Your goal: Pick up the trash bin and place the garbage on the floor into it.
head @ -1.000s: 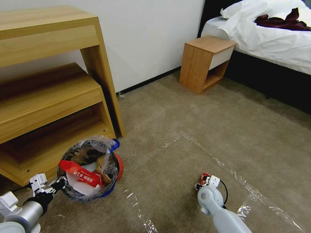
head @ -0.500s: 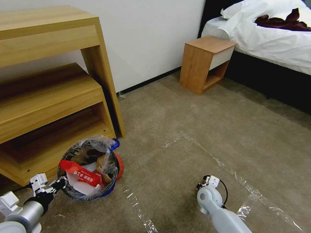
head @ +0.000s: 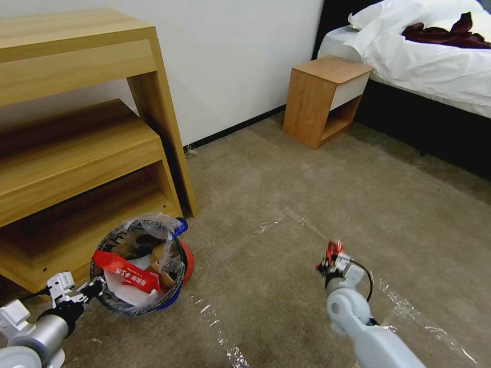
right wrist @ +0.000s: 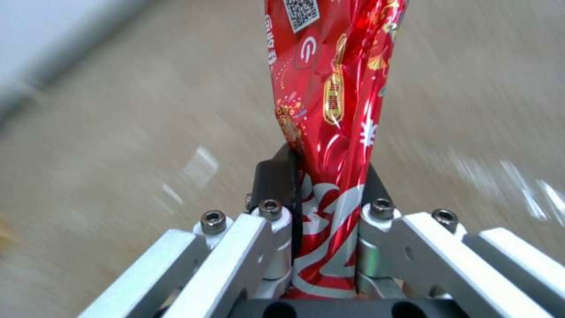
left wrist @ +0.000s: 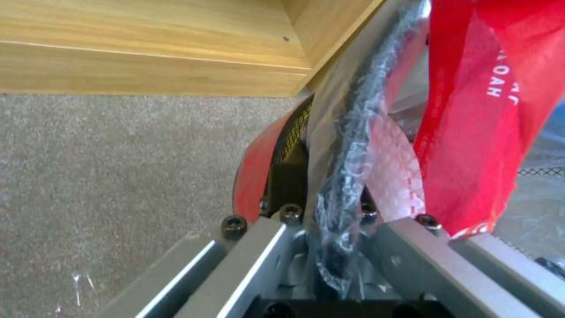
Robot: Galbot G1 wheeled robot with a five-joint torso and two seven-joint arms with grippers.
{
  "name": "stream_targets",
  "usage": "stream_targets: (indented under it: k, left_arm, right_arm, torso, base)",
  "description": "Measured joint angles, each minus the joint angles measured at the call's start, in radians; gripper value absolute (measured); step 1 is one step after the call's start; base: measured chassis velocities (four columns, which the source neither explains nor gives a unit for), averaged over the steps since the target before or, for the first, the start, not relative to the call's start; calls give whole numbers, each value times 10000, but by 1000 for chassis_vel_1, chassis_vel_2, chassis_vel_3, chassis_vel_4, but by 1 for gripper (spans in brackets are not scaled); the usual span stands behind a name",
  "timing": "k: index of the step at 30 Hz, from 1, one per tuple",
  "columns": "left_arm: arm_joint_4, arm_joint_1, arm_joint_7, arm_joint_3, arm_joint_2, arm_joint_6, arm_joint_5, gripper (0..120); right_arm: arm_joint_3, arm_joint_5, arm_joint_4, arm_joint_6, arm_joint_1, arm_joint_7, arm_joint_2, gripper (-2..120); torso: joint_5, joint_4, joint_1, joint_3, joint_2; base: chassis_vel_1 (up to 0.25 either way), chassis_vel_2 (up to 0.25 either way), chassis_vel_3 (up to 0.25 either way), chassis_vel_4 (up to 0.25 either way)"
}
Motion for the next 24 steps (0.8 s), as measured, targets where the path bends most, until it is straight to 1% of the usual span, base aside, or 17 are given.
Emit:
stream_targets:
  k: [1,2,4,5,6,7,9,13,14,15,16,17,18,19,20,22,24]
  left_arm:
    - [-64,24,-33,3,30,14,-27,0]
    - [-107,43,-67,3,53,21,-59,0]
    - [-125,49,-83,3,62,25,-77,0]
    - [-198,78,-146,-6,97,48,-161,0]
    - [-198,78,-146,-6,97,48,-161,0]
    - [-282,118,-212,-25,144,70,-251,0]
    - [-437,193,-388,-69,258,137,-451,0]
    - [-489,199,-460,-96,315,160,-542,0]
    - [-519,200,-511,-113,348,173,-602,0]
    - [-589,200,-667,-155,424,219,-788,0]
    - [-589,200,-667,-155,424,219,-788,0]
    - [-626,206,-792,-168,510,276,-956,0]
    - [-628,208,-814,-170,542,288,-991,0]
    - [-640,203,-891,-175,647,316,-1093,0]
    - [-640,203,-891,-175,647,316,-1093,0]
    - [-642,191,-946,-161,714,345,-1165,0]
    - [-642,186,-952,-147,721,352,-1168,0]
  right_arm:
    - [-73,-147,319,832,73,-641,-242,9]
    - [-129,-184,491,1261,142,-1026,-376,9]
    - [-151,-193,550,1400,170,-1149,-420,9]
    - [-321,-189,911,2126,367,-1826,-662,9]
    - [-321,-189,911,2126,367,-1826,-662,9]
    - [-533,-154,1293,2722,612,-2430,-896,9]
    - [-1021,-109,1923,3376,1124,-3065,-1294,9]
    - [-1280,-80,2190,3556,1382,-3267,-1476,9]
    - [-1486,-66,2372,3656,1574,-3364,-1599,9]
    - [-1898,-15,2797,3795,2004,-3551,-1873,9]
    - [-1898,-15,2797,3795,2004,-3551,-1873,9]
    - [-2342,63,3259,3828,2485,-3733,-2129,9]
    - [-2477,101,3388,3828,2649,-3786,-2205,9]
    - [-3165,400,3990,3809,3618,-4052,-2545,9]
    - [-3165,400,3990,3809,3618,-4052,-2545,9]
    - [-3857,654,4371,3761,4531,-4239,-2807,9]
    - [-4084,681,4432,3754,4763,-4337,-2879,9]
  torso:
    - [1,-1,0,0,0]
    - [1,-1,0,0,0]
    - [2,-1,0,0,0]
    - [1,0,-1,0,0]
    - [1,0,-1,0,0]
    - [0,1,0,0,1]
    - [1,1,0,0,0]
    - [-1,1,0,0,0]
    - [-1,1,0,0,0]
    - [1,2,0,0,0]
    - [1,2,0,0,0]
    - [0,1,0,0,0]
    - [1,-1,0,0,0]
    - [-1,-2,0,0,0]
    - [-1,-2,0,0,0]
    - [-3,2,0,-1,0]
    - [-2,3,0,0,0]
  base:
    - [0,0,0,0]
    - [0,0,0,0]
    - [0,0,0,0]
    - [0,0,0,0]
    - [0,0,0,0]
    - [0,0,0,0]
    - [0,0,0,0]
    - [0,0,0,0]
    - [0,0,0,0]
    - [0,0,0,0]
    - [0,0,0,0]
    - [0,0,0,0]
    - [0,0,0,0]
    - [0,0,0,0]
    - [0,0,0,0]
    - [0,0,0,0]
    - [0,0,0,0]
